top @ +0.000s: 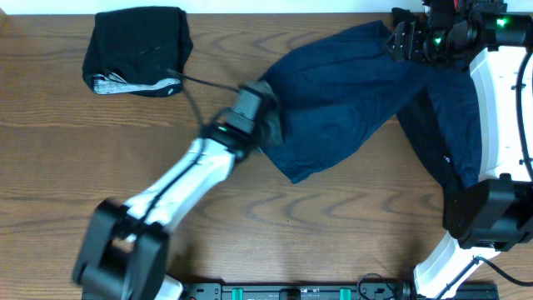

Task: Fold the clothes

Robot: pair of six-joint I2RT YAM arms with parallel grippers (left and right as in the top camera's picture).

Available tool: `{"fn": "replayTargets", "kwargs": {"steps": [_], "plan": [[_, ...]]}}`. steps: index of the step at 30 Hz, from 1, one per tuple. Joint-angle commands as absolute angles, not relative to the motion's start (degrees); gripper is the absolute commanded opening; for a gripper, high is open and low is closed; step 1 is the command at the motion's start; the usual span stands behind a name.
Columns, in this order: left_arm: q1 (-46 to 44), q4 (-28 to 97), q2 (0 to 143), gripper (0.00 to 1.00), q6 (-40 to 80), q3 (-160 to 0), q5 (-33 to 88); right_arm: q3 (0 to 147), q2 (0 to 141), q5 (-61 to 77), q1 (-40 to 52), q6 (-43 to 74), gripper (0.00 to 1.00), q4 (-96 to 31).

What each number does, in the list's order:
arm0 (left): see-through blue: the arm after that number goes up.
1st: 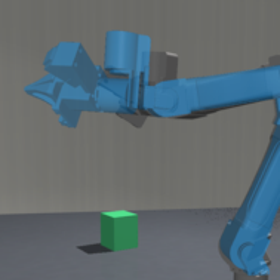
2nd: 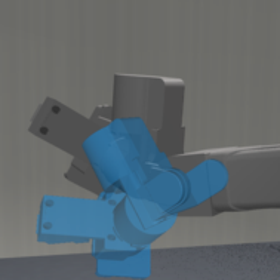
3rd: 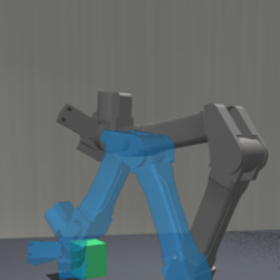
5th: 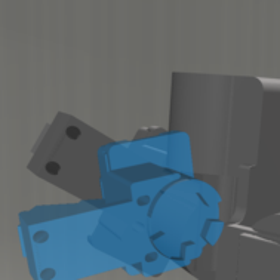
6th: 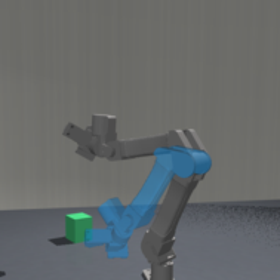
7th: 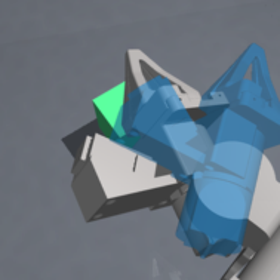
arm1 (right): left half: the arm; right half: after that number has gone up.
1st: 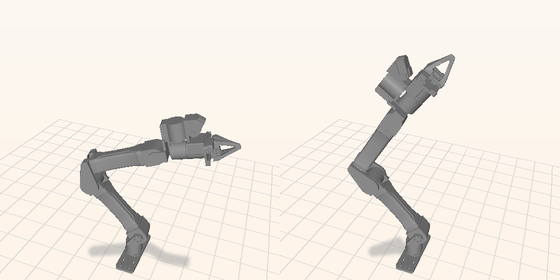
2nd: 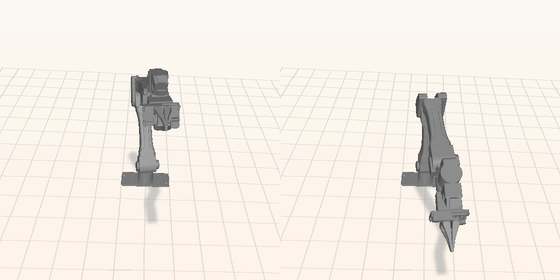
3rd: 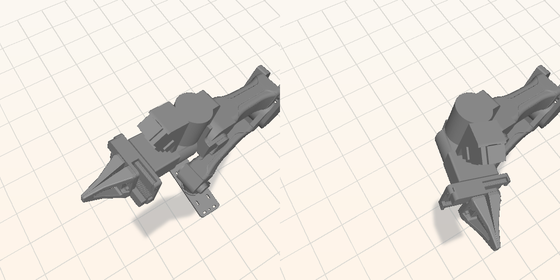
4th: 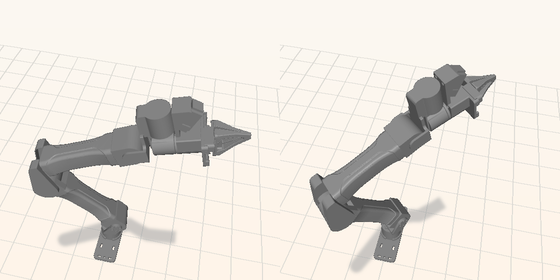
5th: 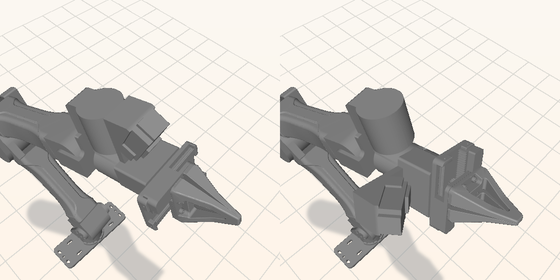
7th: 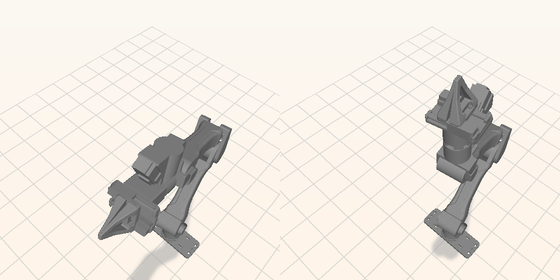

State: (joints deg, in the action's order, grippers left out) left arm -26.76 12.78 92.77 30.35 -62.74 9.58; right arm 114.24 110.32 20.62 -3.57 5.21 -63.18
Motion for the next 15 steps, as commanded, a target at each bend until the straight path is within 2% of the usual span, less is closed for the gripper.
{"fn": "replayTargets", "kwargs": {"steps": [1,9,15], "plan": [[-22.52,10.68,86.96,0.06,28.10,-65.93,6.52,113.56,110.69,20.78,-3.66,3.99,0.76,-63.75],[-18.98,6.90,84.47,0.06,28.08,-65.93,6.55,104.88,110.69,20.75,-3.64,5.52,0.77,-58.30],[-18.98,6.96,84.53,0.06,27.11,-65.93,6.59,90.94,110.72,20.78,-3.11,12.29,0.79,-39.77]]}}
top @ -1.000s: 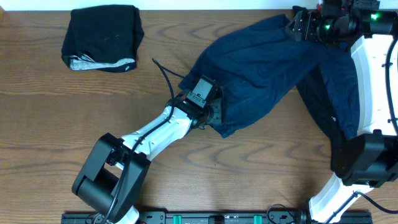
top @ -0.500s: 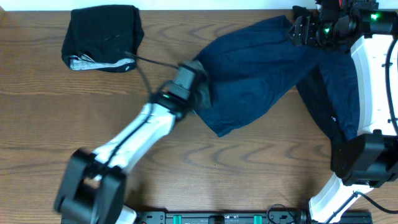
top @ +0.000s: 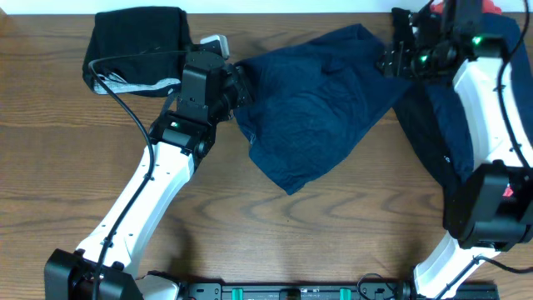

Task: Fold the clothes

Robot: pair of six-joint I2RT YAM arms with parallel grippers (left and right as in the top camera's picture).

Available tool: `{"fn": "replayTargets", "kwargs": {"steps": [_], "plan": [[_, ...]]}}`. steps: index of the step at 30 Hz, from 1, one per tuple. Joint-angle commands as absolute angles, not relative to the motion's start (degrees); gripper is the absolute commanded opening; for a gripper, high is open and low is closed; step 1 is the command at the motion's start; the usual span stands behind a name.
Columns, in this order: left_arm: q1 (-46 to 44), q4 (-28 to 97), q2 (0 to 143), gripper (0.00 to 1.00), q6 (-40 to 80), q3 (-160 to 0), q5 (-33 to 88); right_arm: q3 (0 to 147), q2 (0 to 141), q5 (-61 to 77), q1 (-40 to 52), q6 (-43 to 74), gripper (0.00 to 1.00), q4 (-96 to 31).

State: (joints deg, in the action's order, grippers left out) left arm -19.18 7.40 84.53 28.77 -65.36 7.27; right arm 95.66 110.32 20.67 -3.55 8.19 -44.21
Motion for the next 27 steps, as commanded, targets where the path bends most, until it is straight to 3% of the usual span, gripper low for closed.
{"fn": "replayTargets", "kwargs": {"steps": [1,7,14,27], "plan": [[-18.98,6.96,84.53,0.06,26.37,-65.93,6.57,88.73,110.72,20.75,-2.90,12.88,0.79,-36.27],[-18.87,6.22,84.55,0.06,24.23,-65.93,2.55,80.01,110.72,20.82,-0.71,13.17,0.75,-24.32],[-15.53,-2.76,86.83,0.06,24.25,-65.93,-8.47,78.94,110.72,20.78,3.53,11.07,0.73,-25.12],[-8.08,-6.24,97.71,0.06,29.26,-65.93,-13.56,78.94,110.72,20.75,5.23,11.07,0.73,-25.06]]}}
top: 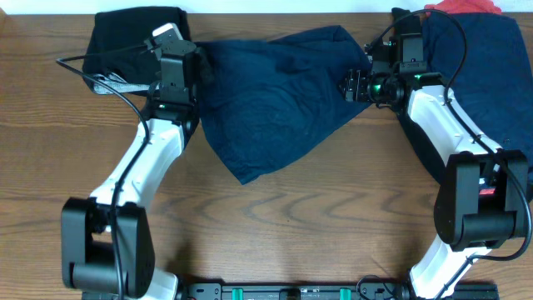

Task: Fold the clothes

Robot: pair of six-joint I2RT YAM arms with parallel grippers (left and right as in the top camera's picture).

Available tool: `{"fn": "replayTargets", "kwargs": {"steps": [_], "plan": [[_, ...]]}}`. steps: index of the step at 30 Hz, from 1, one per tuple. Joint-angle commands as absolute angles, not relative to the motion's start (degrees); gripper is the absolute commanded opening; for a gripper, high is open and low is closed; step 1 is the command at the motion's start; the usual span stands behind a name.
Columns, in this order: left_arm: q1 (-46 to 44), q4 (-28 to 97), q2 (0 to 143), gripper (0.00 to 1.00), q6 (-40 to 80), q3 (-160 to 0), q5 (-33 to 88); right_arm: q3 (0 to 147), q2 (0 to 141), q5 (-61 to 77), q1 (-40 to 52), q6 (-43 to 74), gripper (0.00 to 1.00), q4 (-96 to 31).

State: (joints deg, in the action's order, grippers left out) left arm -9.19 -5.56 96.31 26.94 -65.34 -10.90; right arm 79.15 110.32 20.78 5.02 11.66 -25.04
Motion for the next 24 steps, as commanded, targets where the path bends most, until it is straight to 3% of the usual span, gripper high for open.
{"fn": "replayTargets", "kwargs": {"steps": [1,6,14,24], "plan": [[-7.68,-6.44,98.32,0.05,30.09,-65.93,-13.54,78.94,110.72,20.73,5.23,10.98,0.73,-25.06],[-7.92,-6.09,98.32,0.06,30.70,-65.93,-12.82,78.94,110.74,17.74,5.45,10.72,0.75,-22.50],[-9.65,-2.59,97.38,0.06,30.52,-65.93,-12.47,78.94,113.14,9.52,7.60,18.24,0.75,-6.09],[-9.96,0.27,97.27,0.06,29.36,-65.93,-12.47,78.96,123.85,14.24,4.43,18.22,0.85,6.46]]}}
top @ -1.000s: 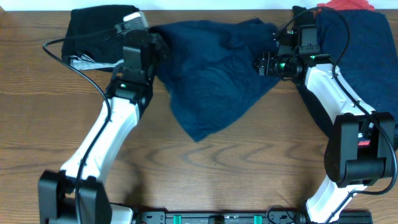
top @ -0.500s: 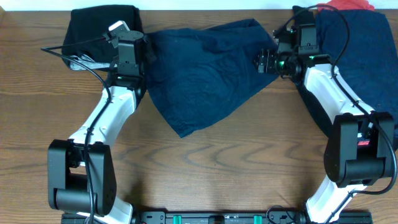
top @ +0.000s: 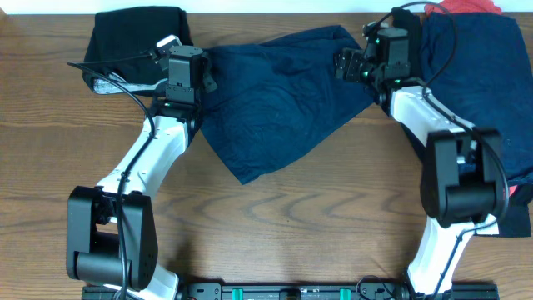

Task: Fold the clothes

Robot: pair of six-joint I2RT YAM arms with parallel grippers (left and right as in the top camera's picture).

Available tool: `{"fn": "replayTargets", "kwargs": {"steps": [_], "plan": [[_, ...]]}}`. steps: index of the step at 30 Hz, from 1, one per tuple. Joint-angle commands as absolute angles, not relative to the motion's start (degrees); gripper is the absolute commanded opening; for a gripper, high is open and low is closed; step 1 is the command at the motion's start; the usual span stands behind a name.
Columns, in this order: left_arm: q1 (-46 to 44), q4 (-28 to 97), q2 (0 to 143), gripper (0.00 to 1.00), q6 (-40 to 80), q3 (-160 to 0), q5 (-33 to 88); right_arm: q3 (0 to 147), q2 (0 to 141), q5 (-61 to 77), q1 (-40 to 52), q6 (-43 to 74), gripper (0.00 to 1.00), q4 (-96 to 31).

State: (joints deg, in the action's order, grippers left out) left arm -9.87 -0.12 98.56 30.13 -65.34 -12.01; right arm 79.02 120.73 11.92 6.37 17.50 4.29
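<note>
A dark blue garment lies stretched across the back of the table, its lower corner pointing toward the middle. My left gripper is at its left edge, shut on the cloth. At its right upper corner my right gripper is shut on the fabric too. A folded black garment sits at the back left.
More dark blue cloth is piled at the right, with a bit of red fabric at the back right corner. The wooden table runs forward to a black rail at the front edge.
Both grippers keep their hold on the blue garment. The right one has shifted slightly up and back; the left has moved a little to the right. The cloth lies about as it did.
At first the left gripper held the blue garment near the table's middle while the right held it at the back right. The left then stood further back-left each time, next to the black folded garment, and the cloth was spread wider between the two grippers.
</note>
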Motion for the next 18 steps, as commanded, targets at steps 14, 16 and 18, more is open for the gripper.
{"fn": "replayTargets", "kwargs": {"steps": [14,16,18], "plan": [[-9.96,0.40,97.27,0.06,28.12,-65.93,-12.51,79.11,131.07,24.53,3.55,24.27,0.73,24.40],[-9.96,0.40,97.27,0.06,28.12,-65.93,-12.49,79.11,131.07,25.15,4.25,25.08,0.72,26.87],[-9.96,0.43,97.27,0.06,28.12,-65.93,-12.49,79.15,131.07,25.36,4.95,25.76,0.72,29.30]]}}
